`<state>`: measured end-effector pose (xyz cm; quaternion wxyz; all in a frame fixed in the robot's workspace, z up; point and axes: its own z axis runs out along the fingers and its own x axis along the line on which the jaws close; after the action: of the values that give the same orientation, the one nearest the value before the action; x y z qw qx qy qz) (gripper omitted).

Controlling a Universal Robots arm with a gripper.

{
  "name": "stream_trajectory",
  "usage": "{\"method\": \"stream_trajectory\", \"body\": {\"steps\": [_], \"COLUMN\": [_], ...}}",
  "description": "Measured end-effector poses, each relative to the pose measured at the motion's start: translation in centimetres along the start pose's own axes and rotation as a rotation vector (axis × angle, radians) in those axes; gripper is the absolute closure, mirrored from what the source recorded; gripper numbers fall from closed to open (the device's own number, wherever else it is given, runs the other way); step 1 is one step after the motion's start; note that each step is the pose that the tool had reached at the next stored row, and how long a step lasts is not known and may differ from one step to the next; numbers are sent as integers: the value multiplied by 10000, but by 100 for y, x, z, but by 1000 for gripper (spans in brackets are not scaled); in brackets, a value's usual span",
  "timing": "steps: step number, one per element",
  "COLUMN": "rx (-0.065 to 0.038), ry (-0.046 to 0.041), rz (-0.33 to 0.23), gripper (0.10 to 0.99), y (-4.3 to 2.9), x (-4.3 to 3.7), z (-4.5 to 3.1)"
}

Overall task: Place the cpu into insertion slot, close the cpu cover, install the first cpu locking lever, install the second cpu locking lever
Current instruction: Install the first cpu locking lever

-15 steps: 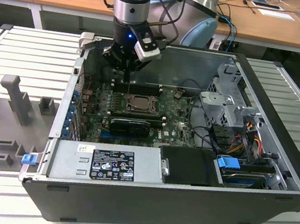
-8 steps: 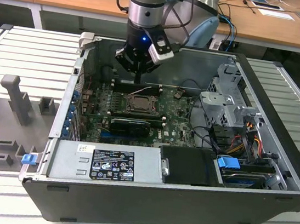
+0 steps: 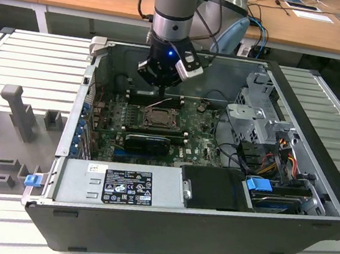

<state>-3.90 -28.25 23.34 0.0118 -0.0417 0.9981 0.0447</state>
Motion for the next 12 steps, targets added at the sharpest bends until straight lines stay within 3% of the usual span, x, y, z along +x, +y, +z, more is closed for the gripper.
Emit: {"method": "stream_trajectory", "body": {"steps": [12], "rx": [31], "ry": [7], "rz": [1], "gripper": [980], "y": [-23], "x": [3], "z": [37]}}
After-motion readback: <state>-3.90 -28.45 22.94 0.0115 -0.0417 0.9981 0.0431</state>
